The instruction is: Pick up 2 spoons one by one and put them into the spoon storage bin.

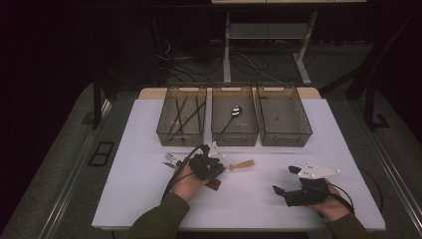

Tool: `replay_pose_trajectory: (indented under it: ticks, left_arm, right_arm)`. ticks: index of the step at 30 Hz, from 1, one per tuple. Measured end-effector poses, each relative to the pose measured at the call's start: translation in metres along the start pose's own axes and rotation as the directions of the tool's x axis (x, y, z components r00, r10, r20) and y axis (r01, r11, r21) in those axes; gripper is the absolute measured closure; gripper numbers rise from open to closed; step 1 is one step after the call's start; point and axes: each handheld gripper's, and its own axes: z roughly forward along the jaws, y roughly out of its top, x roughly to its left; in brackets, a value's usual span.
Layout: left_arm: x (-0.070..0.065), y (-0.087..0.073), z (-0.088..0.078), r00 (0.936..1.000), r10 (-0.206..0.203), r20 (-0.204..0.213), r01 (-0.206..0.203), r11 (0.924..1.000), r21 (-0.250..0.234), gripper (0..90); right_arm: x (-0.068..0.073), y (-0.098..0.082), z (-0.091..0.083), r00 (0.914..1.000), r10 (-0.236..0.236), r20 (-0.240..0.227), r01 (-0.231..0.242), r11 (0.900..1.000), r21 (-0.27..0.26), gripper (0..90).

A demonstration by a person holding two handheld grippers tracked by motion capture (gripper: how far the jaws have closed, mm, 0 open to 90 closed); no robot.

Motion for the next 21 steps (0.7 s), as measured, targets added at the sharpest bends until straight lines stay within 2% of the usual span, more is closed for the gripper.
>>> replay_pose_trajectory:
  ticks: [5,8,12,21]
  left_arm:
    - [0.001,0.001,-0.004,1.0000,-0.007,0.006,0.007,0.9997,-0.022,82.4]
    - [0.002,0.001,-0.008,0.9999,0.009,0.008,-0.009,0.9994,-0.032,82.4]
    - [0.004,0.002,-0.013,0.9998,0.007,0.019,-0.006,0.9981,-0.061,82.4]
    - [0.009,0.003,-0.022,0.9988,0.026,0.041,-0.022,0.9962,-0.084,82.4]
  right_arm:
    - [0.000,0.000,0.000,1.0000,-0.001,-0.001,0.001,1.000,0.000,11.7]
    - [0.000,0.000,0.000,1.0000,-0.001,0.000,0.001,1.000,0.000,11.7]
    - [0.000,0.000,0.000,1.0000,-0.002,0.000,0.002,1.000,0.001,11.7]
    - [0.000,0.000,0.000,1.0000,0.001,-0.001,-0.001,1.000,0.001,11.7]
